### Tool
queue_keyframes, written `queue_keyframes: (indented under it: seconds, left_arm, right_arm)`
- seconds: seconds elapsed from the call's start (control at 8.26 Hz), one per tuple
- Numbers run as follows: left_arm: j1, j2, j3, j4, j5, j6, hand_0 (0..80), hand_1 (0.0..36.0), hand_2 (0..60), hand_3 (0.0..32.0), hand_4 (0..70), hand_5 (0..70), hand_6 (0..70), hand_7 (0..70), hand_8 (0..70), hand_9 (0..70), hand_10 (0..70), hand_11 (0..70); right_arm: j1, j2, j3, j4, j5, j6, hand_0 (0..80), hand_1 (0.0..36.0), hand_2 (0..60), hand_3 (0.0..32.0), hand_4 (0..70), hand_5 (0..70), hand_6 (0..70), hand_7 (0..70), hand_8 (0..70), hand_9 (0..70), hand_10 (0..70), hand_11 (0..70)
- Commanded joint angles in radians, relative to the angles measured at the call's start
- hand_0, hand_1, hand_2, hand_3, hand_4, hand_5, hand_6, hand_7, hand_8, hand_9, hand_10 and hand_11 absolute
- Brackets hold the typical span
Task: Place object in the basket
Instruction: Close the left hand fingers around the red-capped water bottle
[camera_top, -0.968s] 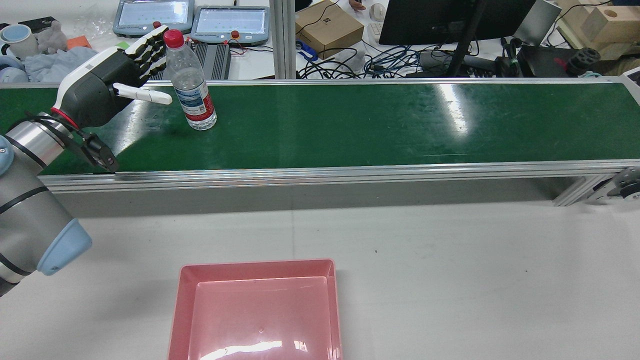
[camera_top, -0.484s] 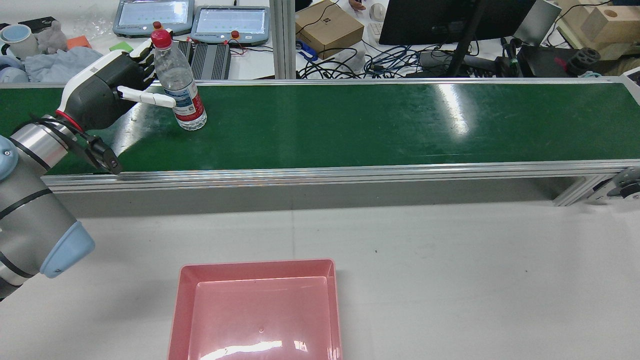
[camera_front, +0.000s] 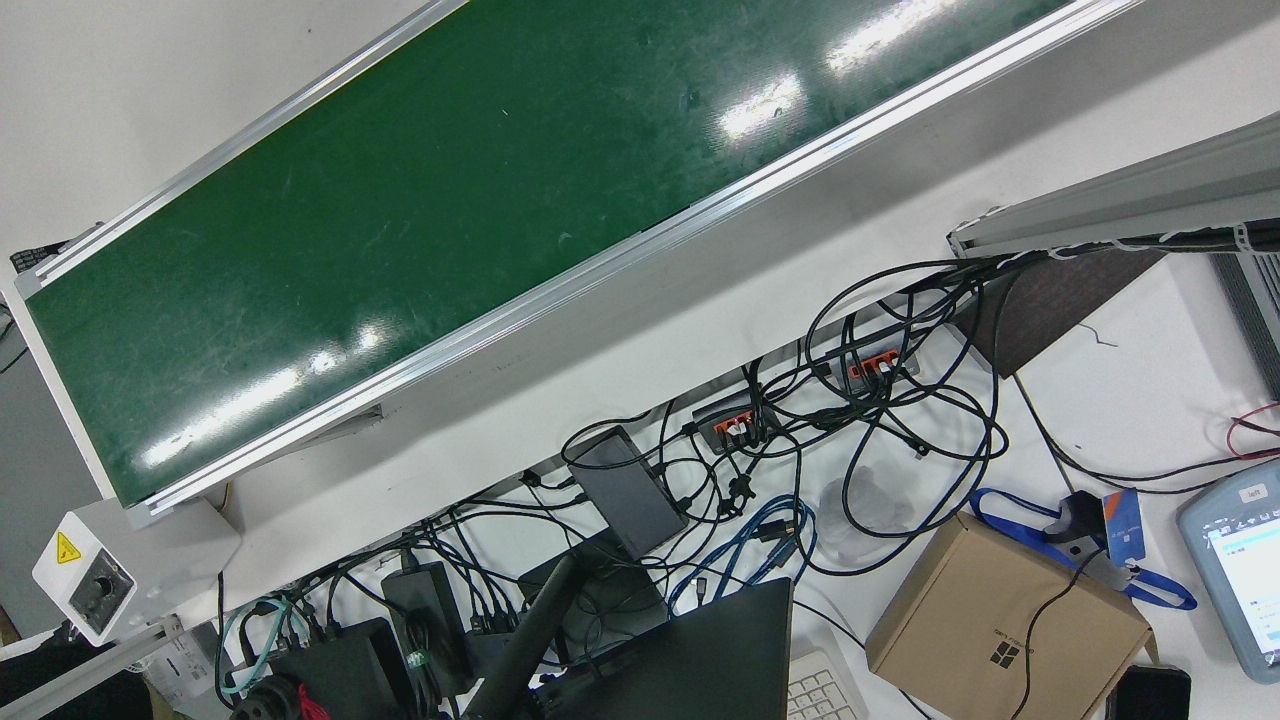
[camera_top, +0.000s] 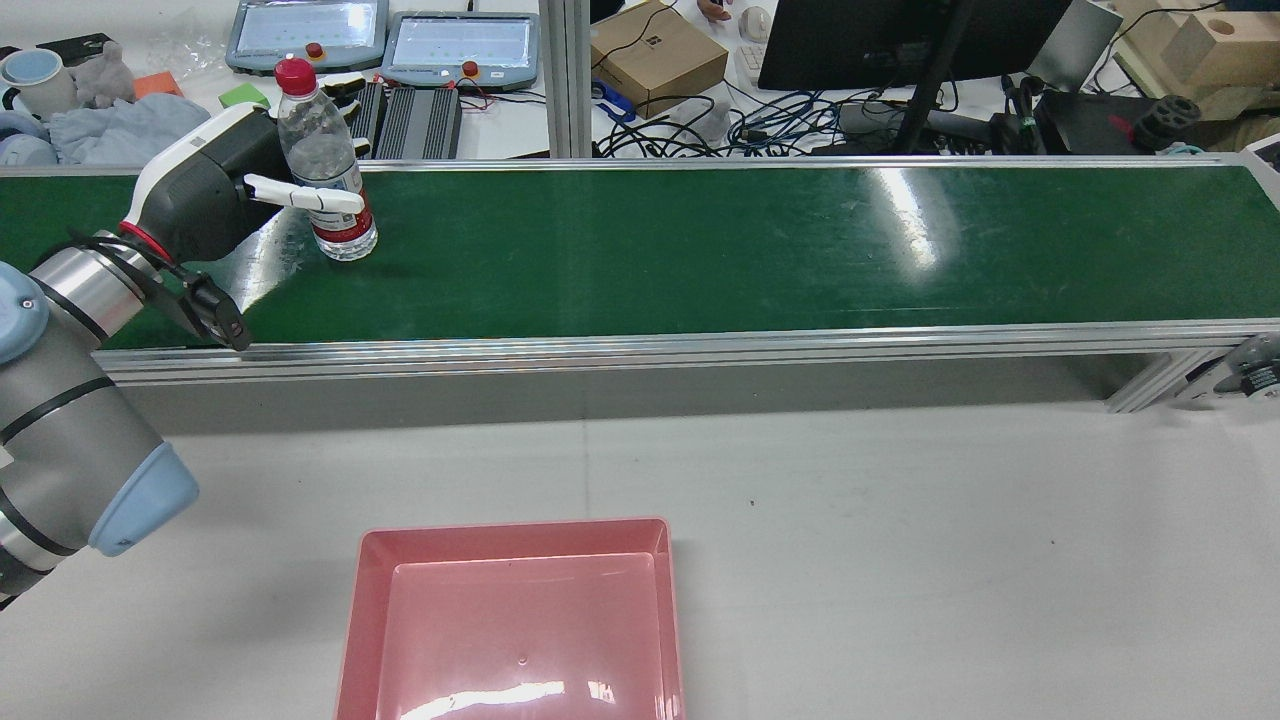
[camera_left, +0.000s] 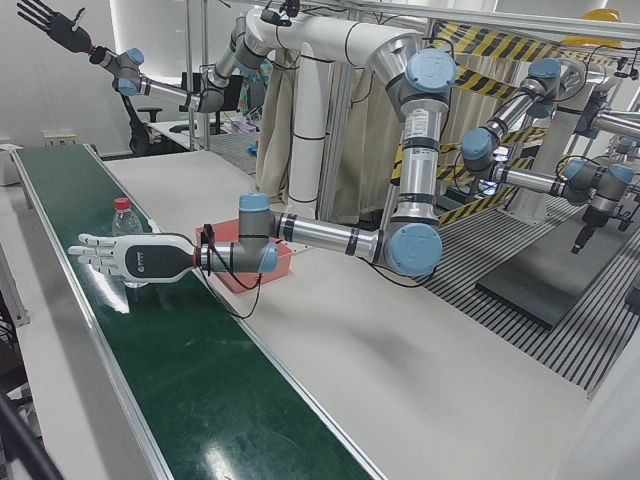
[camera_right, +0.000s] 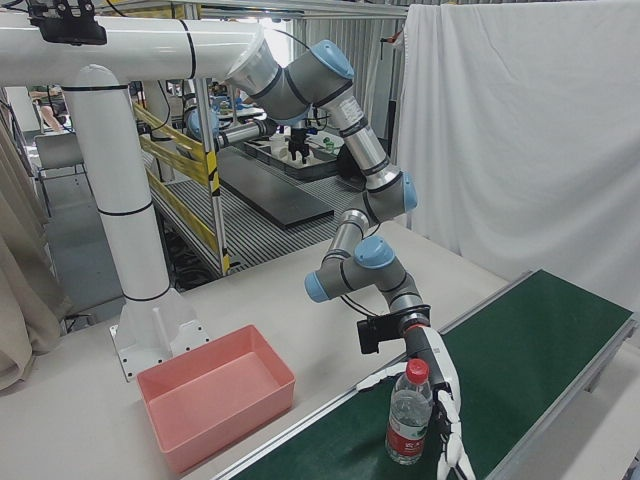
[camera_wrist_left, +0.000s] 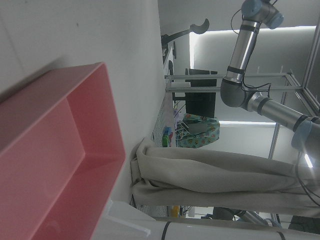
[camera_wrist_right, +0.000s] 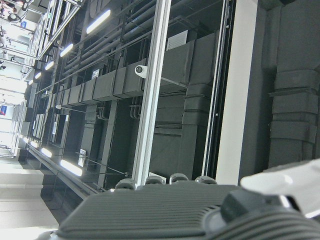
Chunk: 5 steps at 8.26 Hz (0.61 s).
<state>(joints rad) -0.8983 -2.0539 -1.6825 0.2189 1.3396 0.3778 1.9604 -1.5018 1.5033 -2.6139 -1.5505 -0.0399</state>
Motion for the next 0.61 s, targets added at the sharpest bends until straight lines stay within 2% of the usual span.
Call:
queue_keyframes:
  seconds: [0.0,0.12,0.24,0.36,0.48]
  left_arm:
    - [-0.011,-0.025,-0.009,0.079,-0.002,0.001,62.0,24.5,45.1,0.0,44.4,70.0,57.9,70.0,70.0,70.0,66.5,70.0]
    - [-0.014,-0.029,-0.025,0.097,-0.002,0.001,65.9,28.7,60.0,0.0,70.0,70.0,70.0,70.0,70.0,70.0,70.0,70.0]
    - [-0.022,-0.026,-0.079,0.137,0.000,0.000,76.8,33.6,60.0,0.0,70.0,70.0,70.0,70.0,70.0,70.0,70.0,70.0]
    - [-0.021,-0.017,-0.162,0.189,0.001,0.004,80.0,36.0,60.0,0.0,70.0,70.0,70.0,70.0,70.0,70.0,70.0,70.0]
    - [-0.017,-0.012,-0.210,0.200,0.003,0.001,80.0,36.0,60.0,0.0,70.0,70.0,70.0,70.0,70.0,70.0,70.0,70.0]
  right_arm:
    - [0.000,0.000,0.000,0.000,0.000,0.000,0.0,0.0,0.0,0.0,0.0,0.0,0.0,0.0,0.0,0.0,0.0,0.0]
    - [0.000,0.000,0.000,0.000,0.000,0.000,0.0,0.0,0.0,0.0,0.0,0.0,0.0,0.0,0.0,0.0,0.0,0.0]
    - [0.002,0.000,0.000,0.000,0.000,0.000,0.0,0.0,0.0,0.0,0.0,0.0,0.0,0.0,0.0,0.0,0.0,0.0]
    - [0.002,0.000,0.000,0.000,0.000,0.000,0.0,0.0,0.0,0.0,0.0,0.0,0.0,0.0,0.0,0.0,0.0,0.0]
    - [0.002,0.000,0.000,0.000,0.000,0.000,0.0,0.0,0.0,0.0,0.0,0.0,0.0,0.0,0.0,0.0,0.0,0.0]
